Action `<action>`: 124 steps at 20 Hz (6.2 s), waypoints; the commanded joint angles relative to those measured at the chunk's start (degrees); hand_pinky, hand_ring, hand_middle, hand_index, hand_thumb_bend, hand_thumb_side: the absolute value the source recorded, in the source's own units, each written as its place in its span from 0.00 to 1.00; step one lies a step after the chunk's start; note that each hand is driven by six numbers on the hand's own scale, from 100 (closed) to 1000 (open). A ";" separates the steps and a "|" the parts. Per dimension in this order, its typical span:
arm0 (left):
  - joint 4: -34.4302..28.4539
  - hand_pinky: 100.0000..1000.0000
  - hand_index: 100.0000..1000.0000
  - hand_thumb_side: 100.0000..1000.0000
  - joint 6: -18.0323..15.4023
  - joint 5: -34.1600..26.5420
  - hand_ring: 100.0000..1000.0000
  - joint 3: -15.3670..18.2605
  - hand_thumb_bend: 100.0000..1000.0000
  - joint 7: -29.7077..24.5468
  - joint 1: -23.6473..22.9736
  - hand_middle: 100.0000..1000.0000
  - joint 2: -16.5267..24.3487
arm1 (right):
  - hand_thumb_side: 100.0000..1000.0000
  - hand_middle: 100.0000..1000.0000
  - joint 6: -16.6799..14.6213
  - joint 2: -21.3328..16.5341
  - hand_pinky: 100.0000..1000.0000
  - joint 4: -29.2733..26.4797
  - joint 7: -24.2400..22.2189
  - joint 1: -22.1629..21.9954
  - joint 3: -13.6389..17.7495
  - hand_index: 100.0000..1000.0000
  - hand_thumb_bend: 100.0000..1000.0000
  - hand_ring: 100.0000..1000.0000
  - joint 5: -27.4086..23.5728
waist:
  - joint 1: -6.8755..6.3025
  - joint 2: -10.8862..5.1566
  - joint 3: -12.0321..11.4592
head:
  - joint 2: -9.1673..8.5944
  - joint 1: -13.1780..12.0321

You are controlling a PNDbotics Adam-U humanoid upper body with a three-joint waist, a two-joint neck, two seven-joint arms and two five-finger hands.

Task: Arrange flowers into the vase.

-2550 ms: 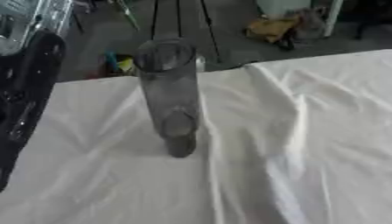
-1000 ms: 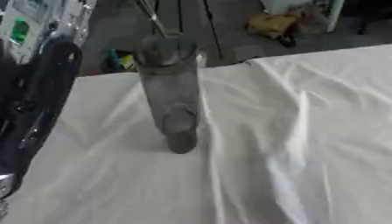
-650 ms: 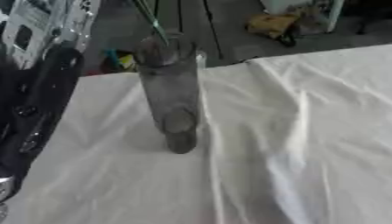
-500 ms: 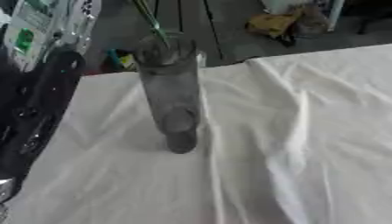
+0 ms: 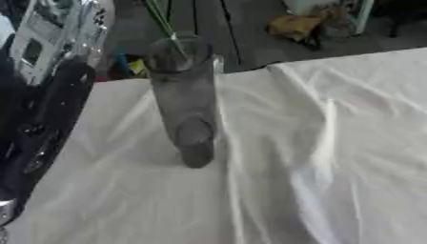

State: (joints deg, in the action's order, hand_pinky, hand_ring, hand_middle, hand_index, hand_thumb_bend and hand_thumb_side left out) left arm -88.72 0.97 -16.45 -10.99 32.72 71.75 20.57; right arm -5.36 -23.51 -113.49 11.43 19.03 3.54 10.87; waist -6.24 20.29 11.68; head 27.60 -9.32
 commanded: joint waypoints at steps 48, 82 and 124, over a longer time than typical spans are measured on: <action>12.41 0.07 0.51 1.00 9.87 28.90 0.26 -0.83 0.00 -4.89 -2.08 0.33 3.00 | 1.00 0.49 0.14 -0.49 0.63 -1.10 0.29 0.00 1.15 0.75 0.00 0.51 0.07 | -0.07 -0.22 -0.67 | -0.77 0.63; 10.61 0.52 0.89 1.00 14.97 49.42 0.72 -0.51 0.00 -41.93 -4.20 0.74 6.96 | 1.00 0.48 0.57 -0.14 0.63 -1.10 0.54 -0.77 1.56 0.75 0.00 0.51 0.03 | 0.34 -1.10 -1.48 | -0.25 1.27; 5.53 0.75 1.00 1.00 10.99 50.33 0.84 1.77 0.75 -70.38 -5.69 0.82 10.91 | 1.00 0.48 0.95 0.08 0.63 -1.10 0.55 -1.48 1.72 0.75 0.00 0.51 -0.06 | 0.53 -2.24 -2.47 | 0.65 1.67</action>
State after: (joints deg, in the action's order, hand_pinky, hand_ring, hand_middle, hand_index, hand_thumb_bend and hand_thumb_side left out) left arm -82.05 11.95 34.32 -10.47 -37.20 65.24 29.53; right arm -4.50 -22.90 -113.49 11.88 17.16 4.62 10.89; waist -6.23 20.44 9.27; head 28.14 -7.70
